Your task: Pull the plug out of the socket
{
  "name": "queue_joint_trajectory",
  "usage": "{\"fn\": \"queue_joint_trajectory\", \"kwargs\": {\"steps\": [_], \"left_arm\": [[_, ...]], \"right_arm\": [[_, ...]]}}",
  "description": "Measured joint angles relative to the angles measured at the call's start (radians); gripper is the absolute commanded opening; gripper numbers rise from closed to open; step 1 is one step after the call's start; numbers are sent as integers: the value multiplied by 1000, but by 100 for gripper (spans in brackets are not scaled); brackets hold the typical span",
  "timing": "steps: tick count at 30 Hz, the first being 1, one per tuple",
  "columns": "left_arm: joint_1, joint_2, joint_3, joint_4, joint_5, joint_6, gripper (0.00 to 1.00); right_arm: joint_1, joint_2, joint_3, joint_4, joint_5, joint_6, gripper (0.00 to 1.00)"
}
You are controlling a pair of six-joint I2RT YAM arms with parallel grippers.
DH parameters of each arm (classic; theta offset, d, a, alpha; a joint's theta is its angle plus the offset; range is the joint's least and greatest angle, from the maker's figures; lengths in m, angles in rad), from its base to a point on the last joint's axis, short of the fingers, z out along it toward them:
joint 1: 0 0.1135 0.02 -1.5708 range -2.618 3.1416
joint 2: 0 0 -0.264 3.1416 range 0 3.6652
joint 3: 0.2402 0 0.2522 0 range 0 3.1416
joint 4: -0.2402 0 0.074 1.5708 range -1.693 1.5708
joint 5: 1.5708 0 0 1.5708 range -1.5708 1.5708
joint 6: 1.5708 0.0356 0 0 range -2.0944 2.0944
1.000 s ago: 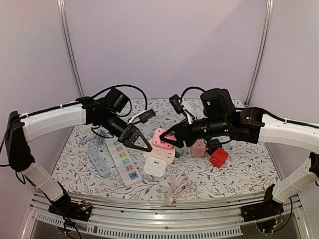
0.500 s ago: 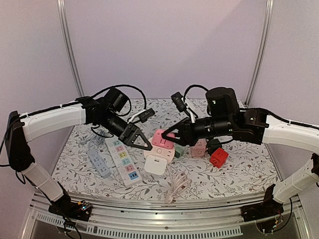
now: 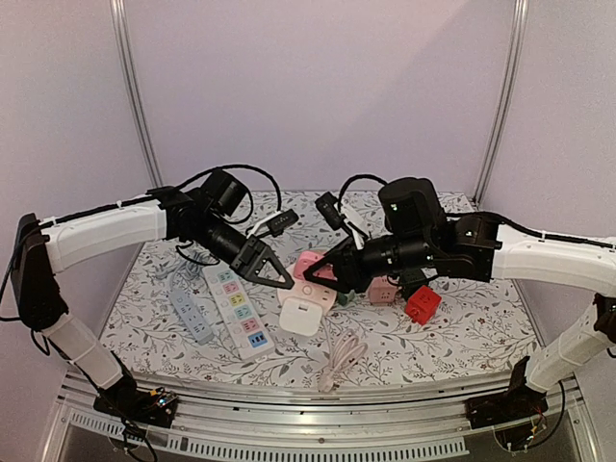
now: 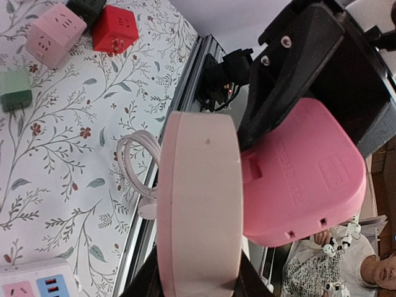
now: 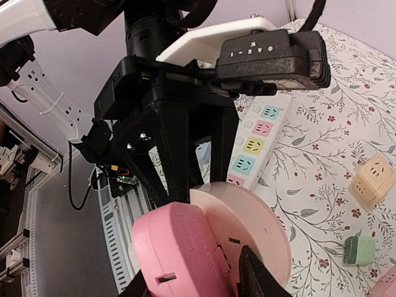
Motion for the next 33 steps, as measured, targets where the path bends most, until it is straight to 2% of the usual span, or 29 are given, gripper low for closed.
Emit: {"fn": "queue_joint_trajectory", "kwargs": {"steps": [4,8,24,33], "left_arm": [[9,2,0,0,3,-10,0],[16,6,-1,10,13,-29,0],[23,13,-1,55,47,-63,0],[30,24,-1,66,47,-69,0]], "right_arm": [[18,7,8,-9,36,-29,38],[43,7,9,-12,104,-61,44],[176,8,46,-121,501,-304,43],[190,47,78,-151,594,-408,42]]}}
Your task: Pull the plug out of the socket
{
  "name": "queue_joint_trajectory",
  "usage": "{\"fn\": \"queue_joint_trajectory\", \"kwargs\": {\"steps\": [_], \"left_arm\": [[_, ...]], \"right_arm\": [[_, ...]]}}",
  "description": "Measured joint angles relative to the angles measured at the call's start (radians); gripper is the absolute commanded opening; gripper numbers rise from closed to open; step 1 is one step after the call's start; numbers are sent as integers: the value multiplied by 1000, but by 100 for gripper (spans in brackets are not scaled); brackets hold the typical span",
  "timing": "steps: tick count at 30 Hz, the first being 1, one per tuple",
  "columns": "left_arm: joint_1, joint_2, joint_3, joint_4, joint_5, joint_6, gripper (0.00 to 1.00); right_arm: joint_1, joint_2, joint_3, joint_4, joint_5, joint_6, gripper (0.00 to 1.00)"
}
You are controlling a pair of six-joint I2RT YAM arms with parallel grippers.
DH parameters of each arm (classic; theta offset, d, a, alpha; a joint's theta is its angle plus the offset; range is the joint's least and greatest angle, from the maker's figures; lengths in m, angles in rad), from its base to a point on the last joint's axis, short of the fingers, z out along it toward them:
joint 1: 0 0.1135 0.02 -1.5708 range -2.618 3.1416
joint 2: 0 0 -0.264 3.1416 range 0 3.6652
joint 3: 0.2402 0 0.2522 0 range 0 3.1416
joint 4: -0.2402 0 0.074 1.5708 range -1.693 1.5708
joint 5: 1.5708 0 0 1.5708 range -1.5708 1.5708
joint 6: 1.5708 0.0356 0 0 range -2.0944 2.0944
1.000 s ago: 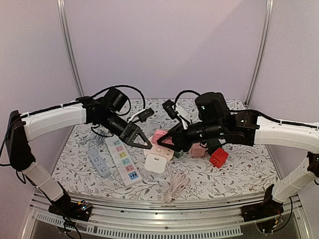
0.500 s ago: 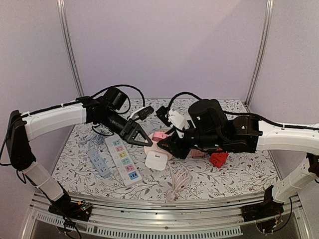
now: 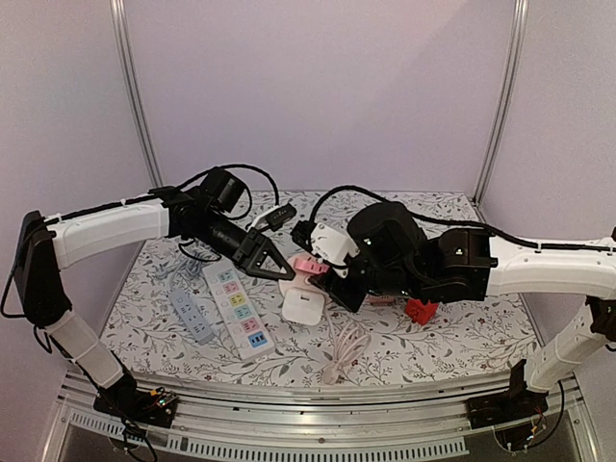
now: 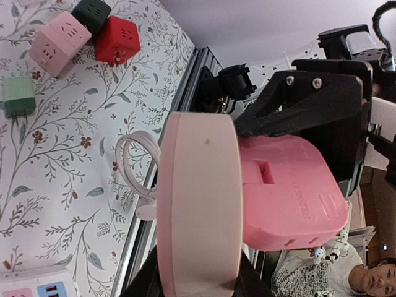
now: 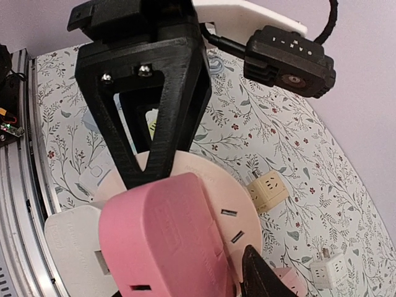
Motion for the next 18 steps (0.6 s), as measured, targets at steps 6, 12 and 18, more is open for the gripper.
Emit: {"fn": "queue_joint_trajectory", "kwargs": {"steps": [6,12,18], "left_arm": [[2,1,0,0,-1,-1,0],[2,1,-2,0,-1,-1,0],[3,1,-6,0,-3,-1,0]], "right_arm": [[9,21,16,2,35,-37,36],[11,29,21,6,58,-53,28],[11,37,25,5,65,-59,17]]}}
